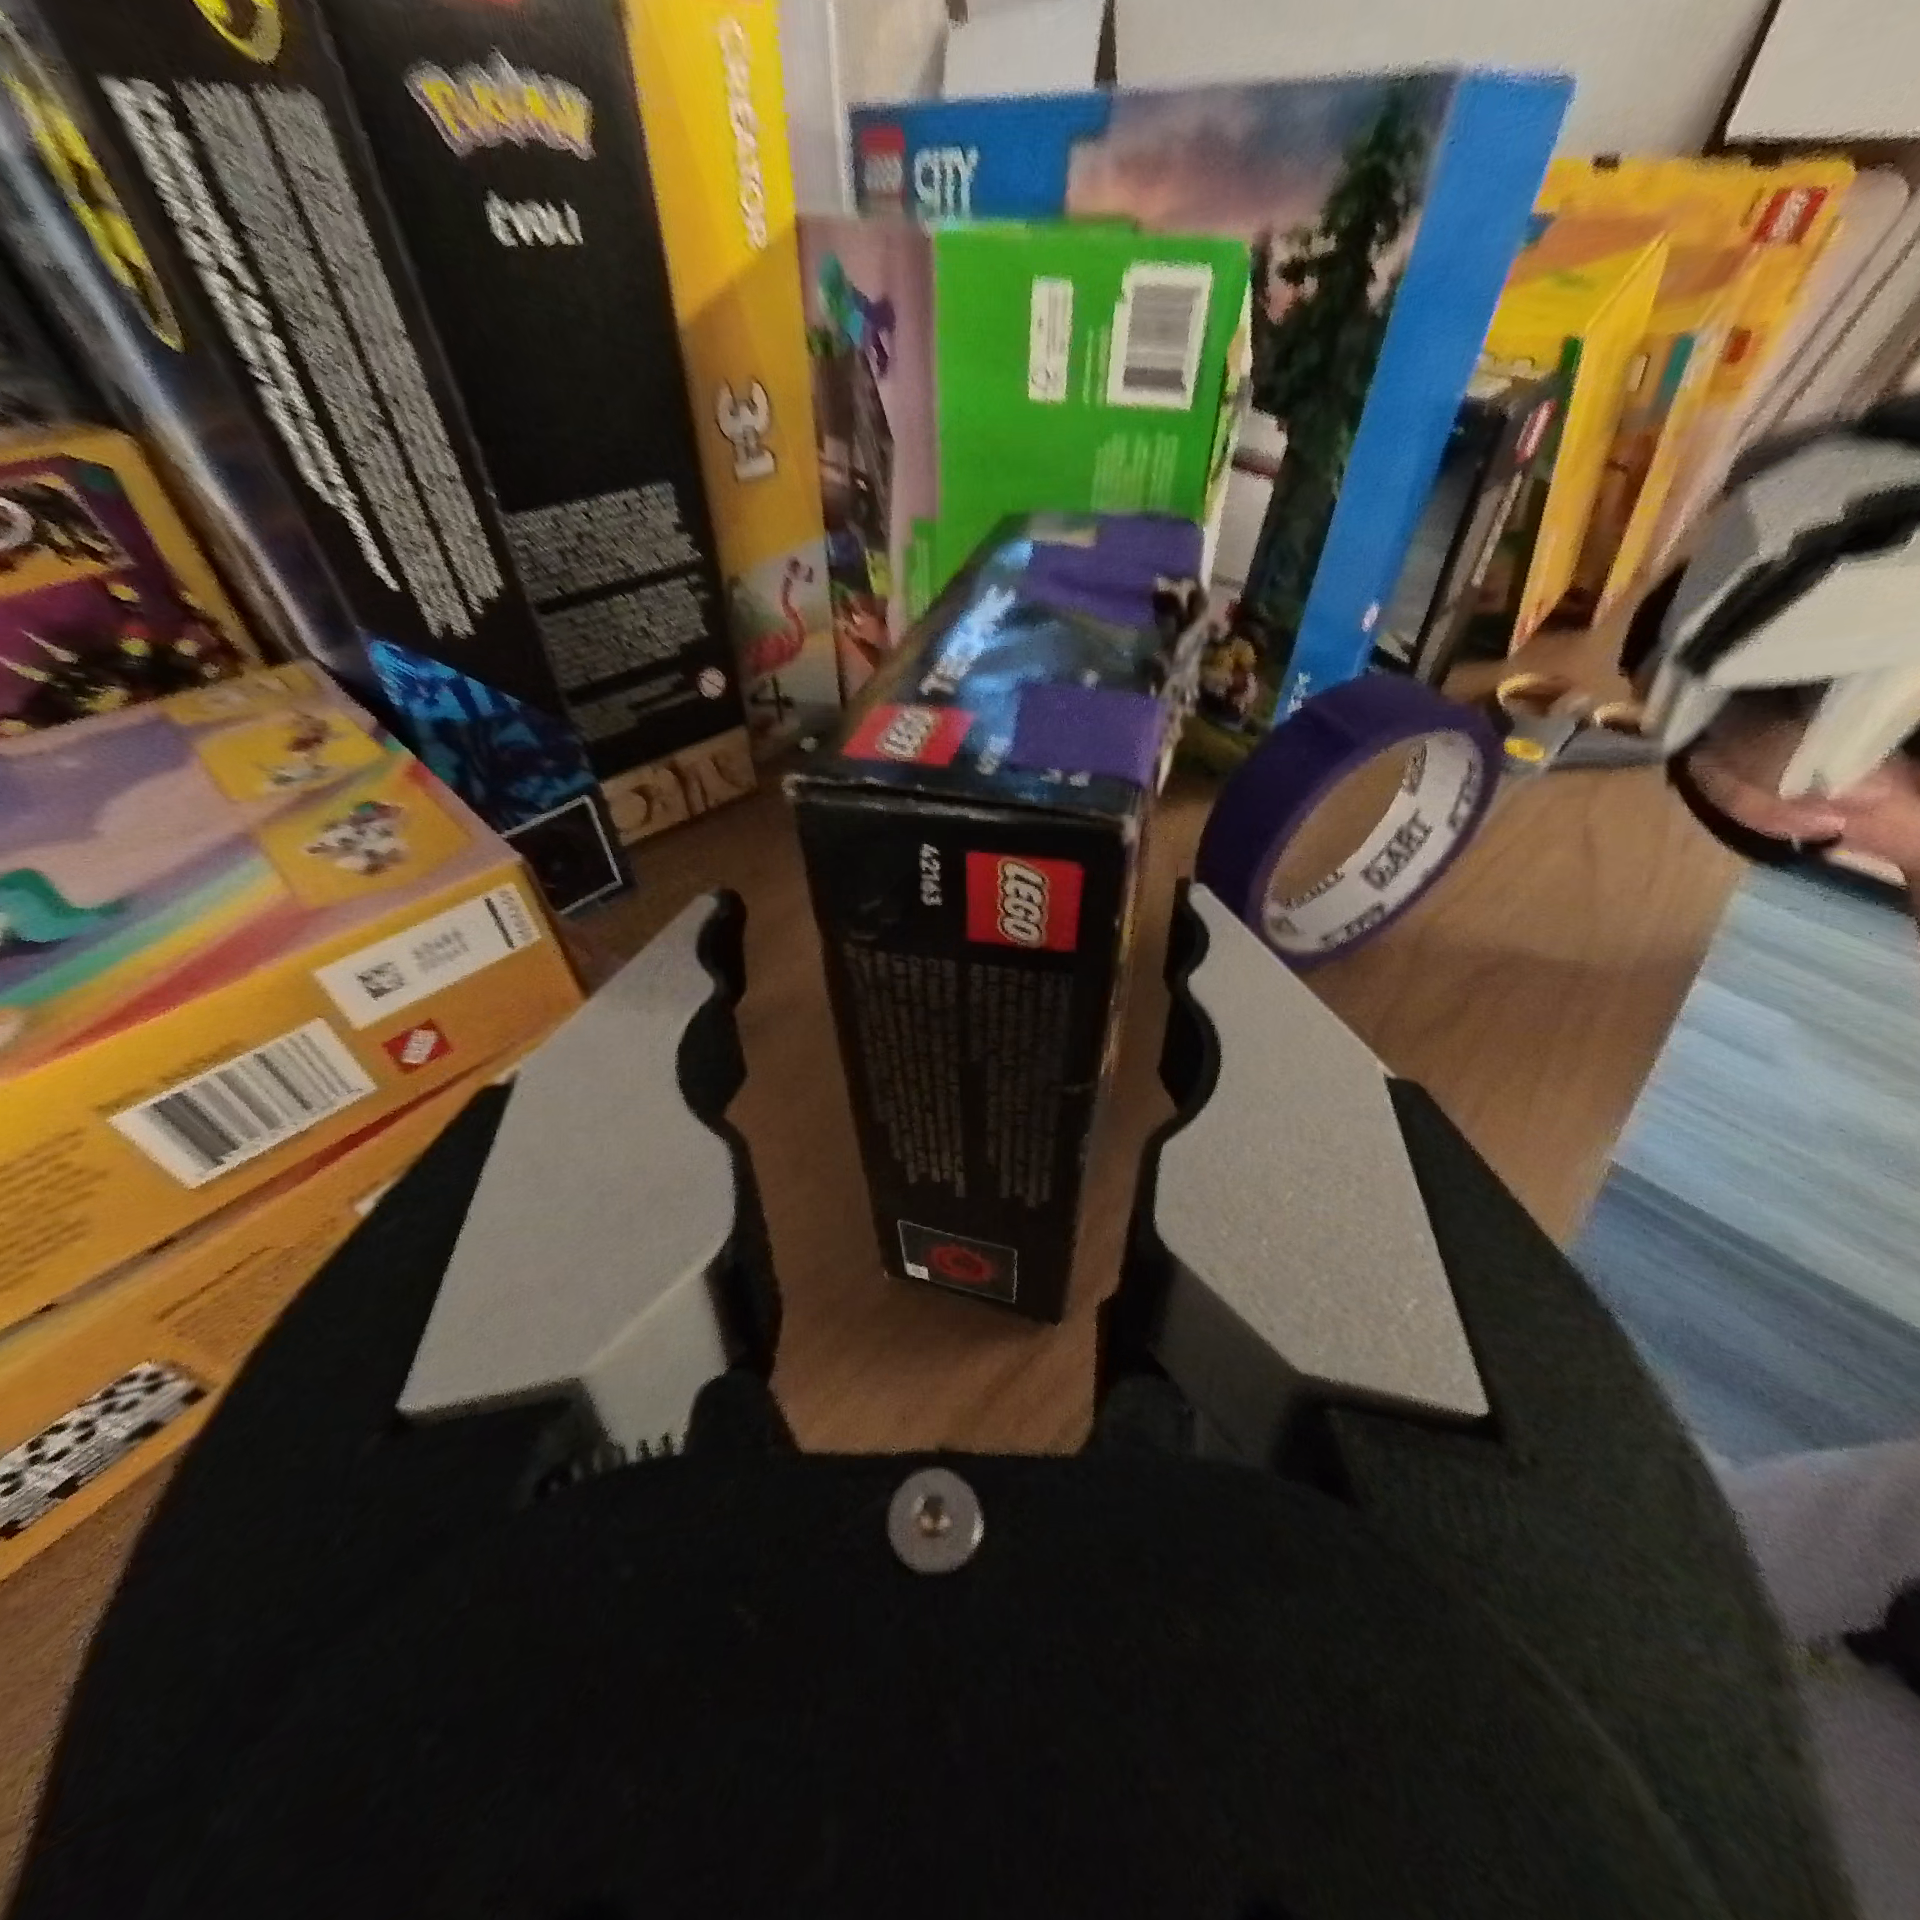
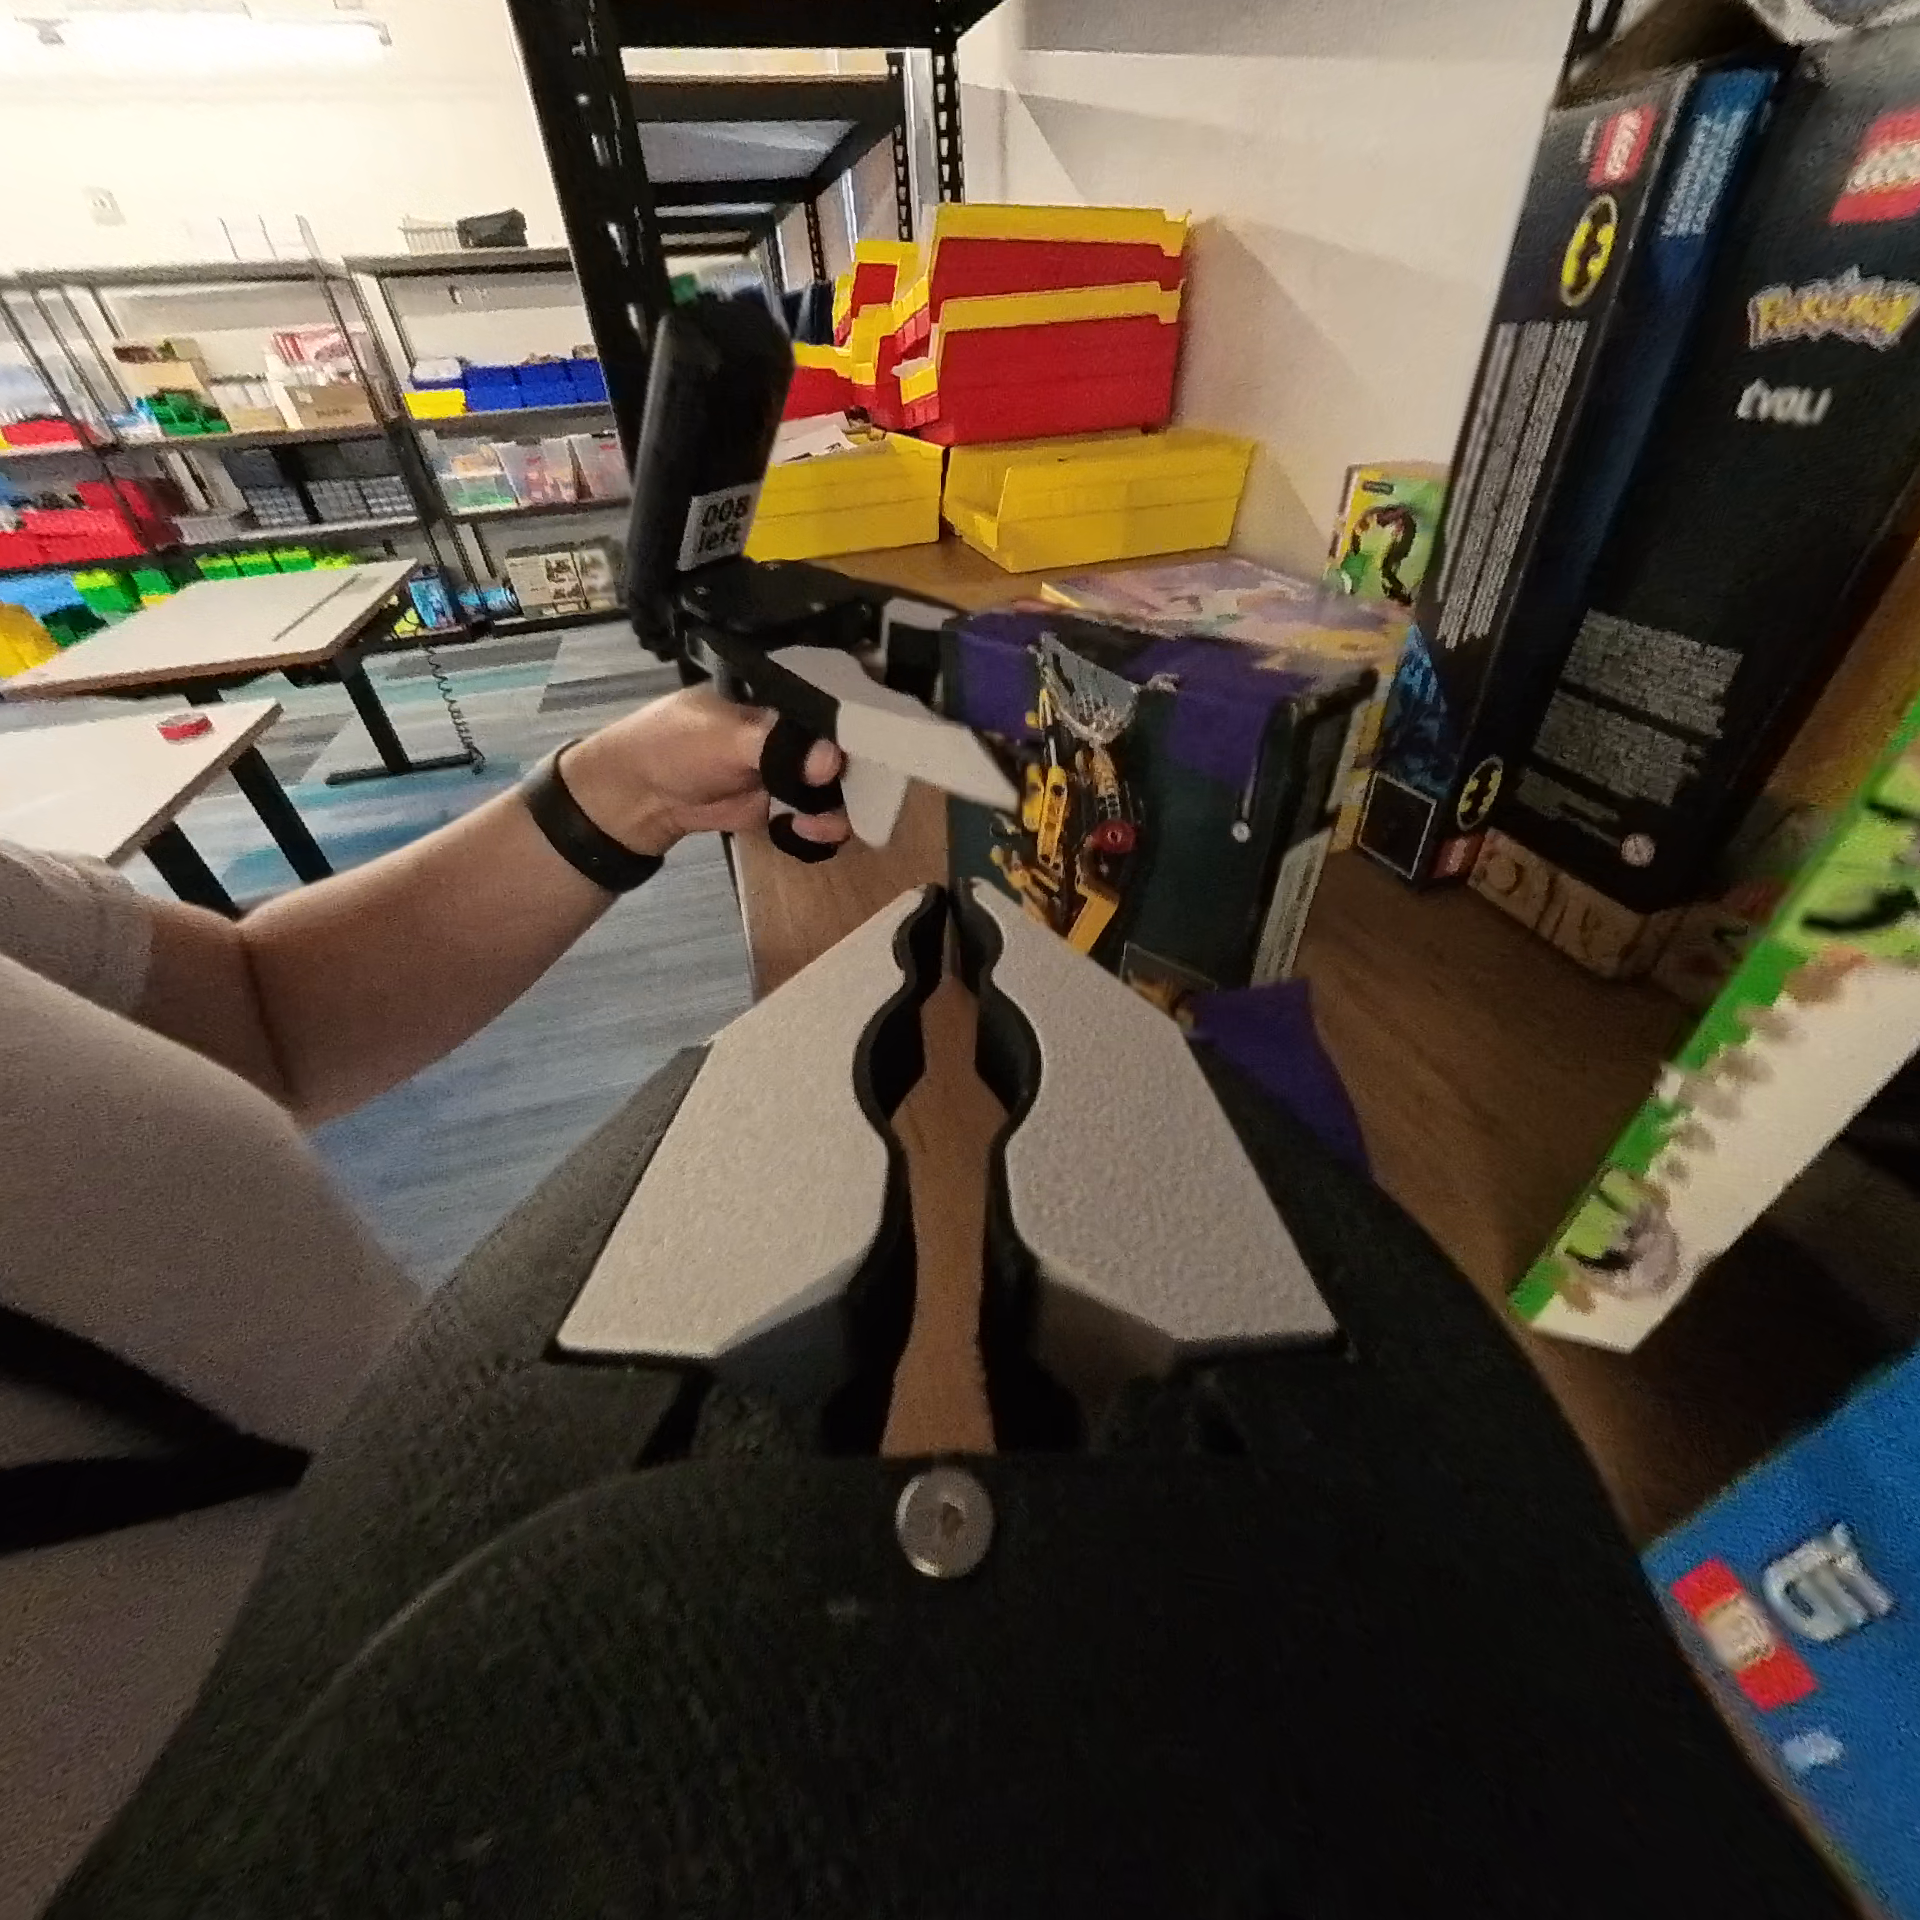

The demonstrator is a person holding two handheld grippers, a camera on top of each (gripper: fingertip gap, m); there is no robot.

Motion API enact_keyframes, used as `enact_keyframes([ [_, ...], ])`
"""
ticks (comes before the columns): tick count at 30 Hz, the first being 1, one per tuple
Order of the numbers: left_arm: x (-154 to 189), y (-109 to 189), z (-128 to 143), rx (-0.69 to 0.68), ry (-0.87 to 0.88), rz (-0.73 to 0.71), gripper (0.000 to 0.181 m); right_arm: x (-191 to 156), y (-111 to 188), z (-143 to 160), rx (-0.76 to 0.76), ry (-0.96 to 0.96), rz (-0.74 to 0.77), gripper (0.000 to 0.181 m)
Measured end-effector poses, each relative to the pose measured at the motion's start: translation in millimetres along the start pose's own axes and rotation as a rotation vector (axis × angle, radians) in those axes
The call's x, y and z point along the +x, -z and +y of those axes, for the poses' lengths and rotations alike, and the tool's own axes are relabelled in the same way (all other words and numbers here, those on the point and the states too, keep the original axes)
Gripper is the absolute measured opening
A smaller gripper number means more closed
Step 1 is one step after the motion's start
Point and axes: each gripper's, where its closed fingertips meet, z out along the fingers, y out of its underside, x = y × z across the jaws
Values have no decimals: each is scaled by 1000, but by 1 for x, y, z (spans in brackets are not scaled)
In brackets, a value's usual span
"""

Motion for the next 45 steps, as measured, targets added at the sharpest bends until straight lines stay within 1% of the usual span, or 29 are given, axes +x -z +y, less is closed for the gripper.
enact_keyframes([
  [3, -1, -9, 18, -88, -49, 9, 79, 3, -20, -14, -51, 166, 30, 2],
  [4, -1, -11, 21, -102, -59, 10, 77, 5, -30, -20, -82, 234, 54, 6],
  [6, 4, -15, 24, -96, -63, 47, 62, 8, -52, -31, -114, 377, 91, 16],
  [7, 7, -16, 23, -81, -65, 69, 58, 5, -64, -33, -130, 445, 93, 21],
  [8, 8, -16, 23, -68, -70, 79, 58, 5, -75, -32, -159, 505, 112, 27],
  [10, 8, -15, 23, -54, -61, 88, 57, 14, -90, -26, -219, 630, 204, 32],
  [11, 8, -15, 23, -47, -49, 90, 57, 18, -95, -20, -231, 676, 245, 39],
  [12, 8, -14, 23, -38, -40, 91, 56, 21, -99, -10, -259, 701, 263, 41],
  [13, 7, -13, 23, -33, -34, 88, 56, 22, -101, 3, -309, 708, 257, 50],
  [14, 6, -12, 23, -32, -26, 79, 55, 18, -102, 2, -286, 728, 262, 51],
  [15, 6, -11, 22, -32, -23, 71, 55, 12, -100, -4, -247, 750, 261, 45],
  [17, 7, -10, 22, -27, -26, 53, 54, -3, -95, -24, -126, 769, 251, 45],
  [18, 7, -8, 22, -23, -19, 41, 53, -3, -89, -31, -110, 769, 271, 46],
  [20, 12, -3, 21, -11, 4, 24, 52, -2, -70, -42, -110, 751, 309, 55],
  [22, 21, 8, 18, 25, 46, 17, 51, -20, -46, -49, -68, 681, 230, 57],
  [24, 35, 23, 13, 68, 88, 20, 51, -42, -23, -43, -77, 604, 101, 60],
  [27, 74, 54, 10, 84, 95, 38, 51, -64, 7, -19, -126, 517, 8, 63],
  [29, 117, 77, 13, 84, 64, 68, 51, -79, 23, 2, -133, 456, -39, 66],
  [30, 142, 88, 18, 78, 52, 85, 51, -87, 28, 16, -143, 402, -66, 71],
  [31, 170, 98, 25, 70, 36, 104, 51, -100, 34, 32, -167, 344, -127, 77],
  [33, 229, 113, 44, 49, 14, 144, 51, -139, 49, 69, -228, 199, -322, 79],
  [34, 257, 116, 56, 34, 37, 155, 51, -162, 61, 91, -272, 127, -435, 80],
  [36, 303, 117, 83, 3, 110, 152, 51, -202, 91, 135, -370, 23, -641, 66],
  [37, 320, 116, 97, -19, 147, 135, 51, -214, 103, 154, -395, -8, -690, 57],
  [40, 357, 114, 136, -78, 244, 97, 51, -236, 127, 196, -448, -108, -735, 57],
  [42, 376, 114, 149, -67, 290, 104, 51, -256, 140, 212, -455, -171, -790, 60],
  [43, 387, 115, 153, -56, 299, 125, 51, -270, 149, 220, -487, -194, -839, 60],
  [44, 397, 115, 158, -56, 310, 155, 51, -281, 158, 232, -535, -176, -879, 60],
  [45, 403, 116, 164, -62, 323, 182, 51, -288, 163, 243, -555, -133, -883, 57],
])
